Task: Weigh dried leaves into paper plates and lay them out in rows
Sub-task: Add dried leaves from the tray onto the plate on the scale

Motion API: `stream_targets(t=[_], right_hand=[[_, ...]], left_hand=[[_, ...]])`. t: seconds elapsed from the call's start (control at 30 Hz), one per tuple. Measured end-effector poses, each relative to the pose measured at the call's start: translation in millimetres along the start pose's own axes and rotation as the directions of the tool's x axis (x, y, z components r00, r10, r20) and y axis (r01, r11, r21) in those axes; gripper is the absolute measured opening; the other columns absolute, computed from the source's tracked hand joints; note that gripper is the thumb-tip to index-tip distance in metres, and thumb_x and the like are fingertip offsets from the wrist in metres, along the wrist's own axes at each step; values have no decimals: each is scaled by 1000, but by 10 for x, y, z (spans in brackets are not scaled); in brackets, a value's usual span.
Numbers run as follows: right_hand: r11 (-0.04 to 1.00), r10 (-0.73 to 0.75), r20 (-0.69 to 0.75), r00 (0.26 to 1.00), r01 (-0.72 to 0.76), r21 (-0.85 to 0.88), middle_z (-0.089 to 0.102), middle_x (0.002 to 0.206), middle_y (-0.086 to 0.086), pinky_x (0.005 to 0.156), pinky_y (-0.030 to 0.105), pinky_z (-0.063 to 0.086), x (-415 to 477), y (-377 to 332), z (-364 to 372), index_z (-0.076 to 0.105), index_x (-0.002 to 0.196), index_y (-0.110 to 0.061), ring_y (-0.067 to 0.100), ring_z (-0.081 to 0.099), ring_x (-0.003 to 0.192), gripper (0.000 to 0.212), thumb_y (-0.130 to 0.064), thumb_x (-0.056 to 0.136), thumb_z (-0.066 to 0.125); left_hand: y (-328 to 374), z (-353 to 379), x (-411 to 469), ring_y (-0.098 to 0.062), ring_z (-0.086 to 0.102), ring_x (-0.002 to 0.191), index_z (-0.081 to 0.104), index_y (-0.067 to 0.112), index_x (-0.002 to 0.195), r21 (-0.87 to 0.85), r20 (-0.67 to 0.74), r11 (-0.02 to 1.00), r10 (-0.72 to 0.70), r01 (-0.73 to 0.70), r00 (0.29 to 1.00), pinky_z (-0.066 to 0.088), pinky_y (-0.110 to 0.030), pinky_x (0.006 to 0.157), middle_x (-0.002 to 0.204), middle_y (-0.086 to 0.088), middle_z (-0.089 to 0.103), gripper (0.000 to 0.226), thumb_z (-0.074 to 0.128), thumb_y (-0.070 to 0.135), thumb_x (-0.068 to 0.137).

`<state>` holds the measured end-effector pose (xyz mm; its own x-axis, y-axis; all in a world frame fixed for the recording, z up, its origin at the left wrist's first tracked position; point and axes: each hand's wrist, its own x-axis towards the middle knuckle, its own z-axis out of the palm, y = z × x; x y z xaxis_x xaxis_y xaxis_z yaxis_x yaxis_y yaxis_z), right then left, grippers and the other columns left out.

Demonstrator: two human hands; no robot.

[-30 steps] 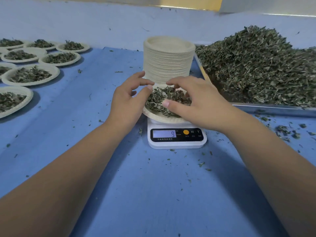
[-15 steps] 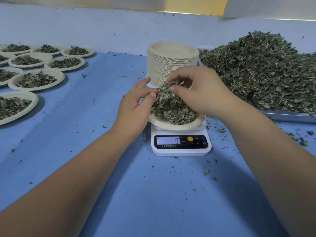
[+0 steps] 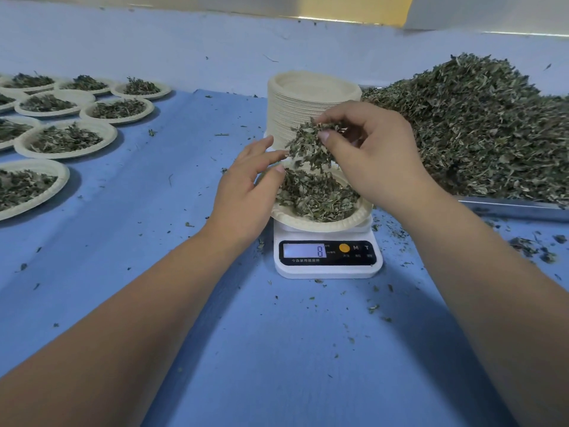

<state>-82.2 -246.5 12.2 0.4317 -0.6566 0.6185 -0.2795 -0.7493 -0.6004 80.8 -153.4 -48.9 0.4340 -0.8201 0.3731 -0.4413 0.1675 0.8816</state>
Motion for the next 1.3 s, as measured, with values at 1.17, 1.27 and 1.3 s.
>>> stream_targets(t=[1.17,1.27,1.3], right_hand=[[945,206,-313,927,-271,-181,63,78,-22,72,11,50,-146,735,-586,76,103,-23,-6,59,68,12,-23,95,67],[985,135,-210,968,-155,-82,69,85,-22,77,15,53,-142,436,-409,77,107,-24,-3,64,76,17,-18,94,68],[991,116,-163,980,-125,-45,70,88,-21,79,16,54,-150,338,-340,77,108,-24,-4,65,78,19,-17,93,68]], left_hand=[[56,-29,-70,-1,24,152,74,49,94,82,40,995,61,-64,997,17,-35,127,159,12,42,38,56,16,101],[65,-23,-84,-2,23,152,75,47,94,79,49,994,65,-69,997,16,-39,128,159,12,42,38,56,14,101],[68,-25,-86,-1,23,152,76,45,92,75,55,995,64,-68,996,16,-40,128,159,12,43,38,56,14,101]])
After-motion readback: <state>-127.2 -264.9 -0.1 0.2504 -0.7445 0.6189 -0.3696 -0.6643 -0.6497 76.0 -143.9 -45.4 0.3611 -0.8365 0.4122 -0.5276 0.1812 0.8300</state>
